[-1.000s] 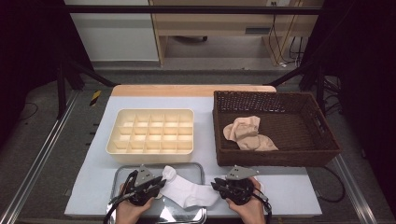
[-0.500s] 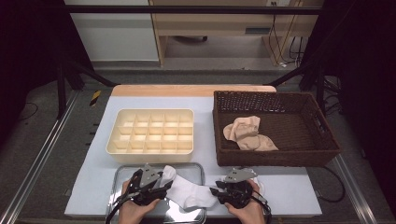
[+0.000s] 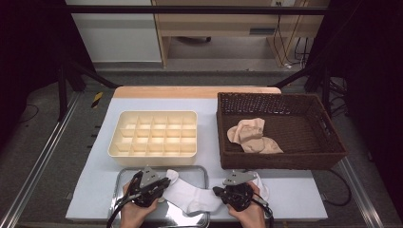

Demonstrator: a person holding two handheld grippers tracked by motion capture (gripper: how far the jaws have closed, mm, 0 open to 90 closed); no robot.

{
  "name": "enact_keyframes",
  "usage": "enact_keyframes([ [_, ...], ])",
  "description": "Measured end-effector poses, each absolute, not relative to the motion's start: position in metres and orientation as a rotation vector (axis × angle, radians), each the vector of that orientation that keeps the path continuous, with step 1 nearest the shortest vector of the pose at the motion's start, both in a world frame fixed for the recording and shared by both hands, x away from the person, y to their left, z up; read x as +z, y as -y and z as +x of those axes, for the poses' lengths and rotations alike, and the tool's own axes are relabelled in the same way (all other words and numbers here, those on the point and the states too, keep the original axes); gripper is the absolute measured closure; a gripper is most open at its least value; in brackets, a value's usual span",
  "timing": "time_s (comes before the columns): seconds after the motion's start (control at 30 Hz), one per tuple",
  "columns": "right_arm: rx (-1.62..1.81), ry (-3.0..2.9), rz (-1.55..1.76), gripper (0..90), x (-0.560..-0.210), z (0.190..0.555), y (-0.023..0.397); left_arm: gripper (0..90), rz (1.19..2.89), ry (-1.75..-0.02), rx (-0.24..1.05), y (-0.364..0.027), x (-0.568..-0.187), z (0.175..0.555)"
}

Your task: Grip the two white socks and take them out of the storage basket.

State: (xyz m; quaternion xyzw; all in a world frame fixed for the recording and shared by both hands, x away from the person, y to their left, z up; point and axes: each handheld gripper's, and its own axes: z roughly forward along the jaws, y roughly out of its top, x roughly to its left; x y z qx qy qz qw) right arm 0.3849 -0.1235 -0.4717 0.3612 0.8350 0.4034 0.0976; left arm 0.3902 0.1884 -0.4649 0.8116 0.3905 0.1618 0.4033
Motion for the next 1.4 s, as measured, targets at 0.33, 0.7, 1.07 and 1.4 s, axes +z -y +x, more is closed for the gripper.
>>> enact_keyframes([
  [0.33,1.230,-2.435,1.093,85.8,-0.468,0.389,0.126,72.0,2.071,-0.996,0.427,-0.204,-0.469,0.384],
  [0.7,1.246,-2.426,1.166,60.9,-0.470,0.379,0.144,58.1,2.137,-0.970,0.521,-0.173,-0.460,0.393],
  [1.07,1.191,-2.485,1.087,85.6,-0.480,0.379,0.132,85.6,2.145,-1.017,0.514,-0.179,-0.466,0.393],
  [1.4,1.207,-2.366,1.097,88.6,-0.454,0.389,0.136,83.8,2.034,-1.004,0.499,-0.207,-0.453,0.382],
])
